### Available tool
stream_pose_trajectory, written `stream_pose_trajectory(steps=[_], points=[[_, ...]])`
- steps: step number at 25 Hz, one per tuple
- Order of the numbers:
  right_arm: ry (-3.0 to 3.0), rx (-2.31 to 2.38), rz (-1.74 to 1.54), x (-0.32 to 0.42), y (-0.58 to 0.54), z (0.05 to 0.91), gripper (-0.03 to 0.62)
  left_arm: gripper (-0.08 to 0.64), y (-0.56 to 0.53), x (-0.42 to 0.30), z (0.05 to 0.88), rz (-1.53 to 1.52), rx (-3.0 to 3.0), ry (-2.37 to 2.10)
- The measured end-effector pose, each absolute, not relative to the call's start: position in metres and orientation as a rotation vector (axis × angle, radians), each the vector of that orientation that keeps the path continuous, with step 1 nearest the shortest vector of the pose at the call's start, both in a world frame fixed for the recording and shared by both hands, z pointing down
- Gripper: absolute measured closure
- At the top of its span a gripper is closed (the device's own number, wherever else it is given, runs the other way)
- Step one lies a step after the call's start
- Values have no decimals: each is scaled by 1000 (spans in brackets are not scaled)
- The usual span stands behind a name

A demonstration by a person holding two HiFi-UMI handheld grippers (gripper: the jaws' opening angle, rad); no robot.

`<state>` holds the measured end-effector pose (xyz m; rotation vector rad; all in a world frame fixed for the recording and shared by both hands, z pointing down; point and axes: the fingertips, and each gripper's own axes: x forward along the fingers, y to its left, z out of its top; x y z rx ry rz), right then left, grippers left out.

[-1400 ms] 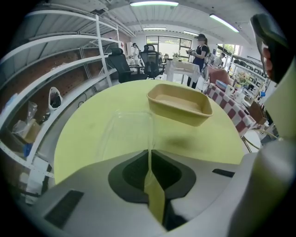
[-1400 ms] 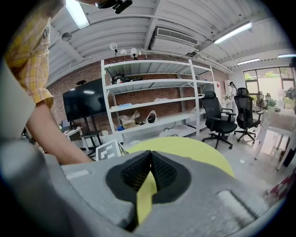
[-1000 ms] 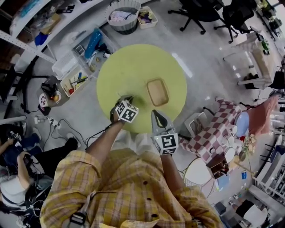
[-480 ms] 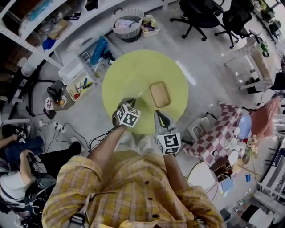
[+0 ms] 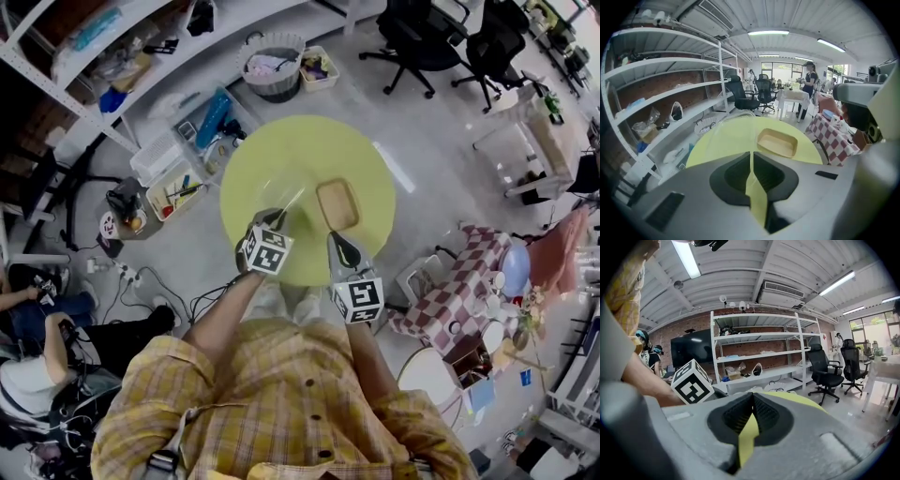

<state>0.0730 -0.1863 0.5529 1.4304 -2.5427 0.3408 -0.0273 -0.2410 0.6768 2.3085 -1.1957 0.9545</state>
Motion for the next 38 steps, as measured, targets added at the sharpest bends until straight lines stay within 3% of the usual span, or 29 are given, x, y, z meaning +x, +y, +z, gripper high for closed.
stream_pose_trajectory(steps=[38], points=[[-2637, 1468, 263, 59, -193, 509, 594, 531, -214, -36, 545, 625, 2519, -1361]])
